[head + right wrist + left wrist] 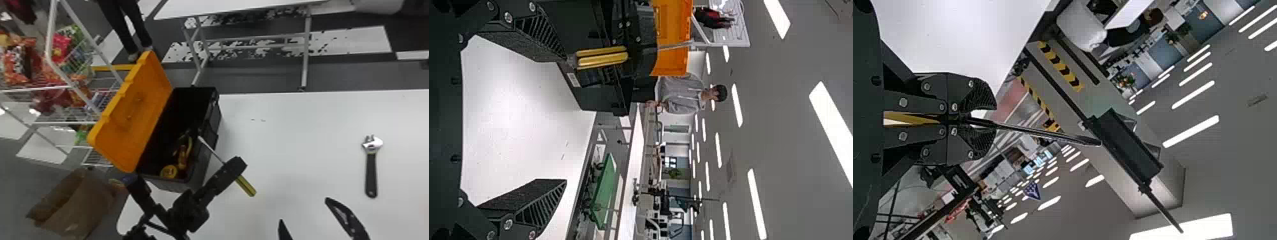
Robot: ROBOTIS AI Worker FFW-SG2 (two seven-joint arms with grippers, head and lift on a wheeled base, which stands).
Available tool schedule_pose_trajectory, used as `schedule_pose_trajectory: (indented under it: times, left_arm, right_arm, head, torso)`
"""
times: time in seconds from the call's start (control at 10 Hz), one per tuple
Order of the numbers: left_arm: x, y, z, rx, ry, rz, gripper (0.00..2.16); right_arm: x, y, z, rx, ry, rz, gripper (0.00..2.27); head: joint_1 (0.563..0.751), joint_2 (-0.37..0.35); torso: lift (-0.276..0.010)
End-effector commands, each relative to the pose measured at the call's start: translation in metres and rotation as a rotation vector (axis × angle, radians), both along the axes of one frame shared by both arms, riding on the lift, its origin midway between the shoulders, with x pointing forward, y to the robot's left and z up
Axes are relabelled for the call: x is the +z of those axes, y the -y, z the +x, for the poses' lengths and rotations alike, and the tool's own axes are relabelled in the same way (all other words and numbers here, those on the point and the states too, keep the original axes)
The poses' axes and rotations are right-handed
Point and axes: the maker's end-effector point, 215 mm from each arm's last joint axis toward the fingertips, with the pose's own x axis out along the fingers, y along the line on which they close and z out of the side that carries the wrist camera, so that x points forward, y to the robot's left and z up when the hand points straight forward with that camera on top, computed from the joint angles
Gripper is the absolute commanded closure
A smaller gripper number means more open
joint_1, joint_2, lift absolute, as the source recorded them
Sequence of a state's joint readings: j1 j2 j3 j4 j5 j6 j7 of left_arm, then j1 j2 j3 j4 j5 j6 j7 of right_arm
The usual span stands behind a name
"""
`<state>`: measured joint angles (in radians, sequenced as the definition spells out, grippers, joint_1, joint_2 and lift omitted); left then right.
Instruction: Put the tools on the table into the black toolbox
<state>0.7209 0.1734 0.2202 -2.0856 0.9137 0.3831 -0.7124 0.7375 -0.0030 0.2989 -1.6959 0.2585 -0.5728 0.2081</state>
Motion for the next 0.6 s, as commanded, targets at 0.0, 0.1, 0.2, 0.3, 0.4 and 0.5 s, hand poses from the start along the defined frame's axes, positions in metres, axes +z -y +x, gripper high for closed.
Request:
schedule_pose_trajectory:
  times: [0.0, 0.1, 0.2, 0.3, 0.4, 0.5]
  left_arm:
    - [0.026, -0.023, 0.010, 0.044, 0.055, 0.033, 2.14]
    - [0.043, -0.042, 0.019, 0.082, 0.094, 0.078, 2.14]
    - [0.054, -0.066, 0.027, 0.128, 0.120, 0.126, 2.14]
    - [0.060, -0.087, 0.037, 0.171, 0.140, 0.183, 2.14]
    - [0.057, -0.104, 0.043, 0.209, 0.137, 0.221, 2.14]
    - [0.051, -0.120, 0.049, 0.258, 0.141, 0.305, 2.14]
  right_arm:
    - [-0.001, 0.016, 0.001, -0.031, 0.003, 0.010, 0.17]
    - [-0.004, 0.021, 0.001, -0.040, -0.001, 0.007, 0.17]
    - [-0.005, 0.025, 0.000, -0.048, -0.003, 0.014, 0.17]
    - [-0.005, 0.026, -0.001, -0.051, 0.002, 0.017, 0.17]
    - [-0.006, 0.027, -0.001, -0.052, -0.002, 0.018, 0.17]
    - [-0.004, 0.028, -0.001, -0.052, 0.003, 0.020, 0.17]
  head:
    - [0.695, 0.350]
    - [0.695, 0.350]
    - [0.695, 0.350]
    - [0.695, 0.350]
    - [0.695, 0.350]
    - [0.695, 0.350]
  torso:
    - [-0.075]
    - [-0.075]
    - [-0.075]
    - [-0.075]
    - [-0.075]
    - [-0.075]
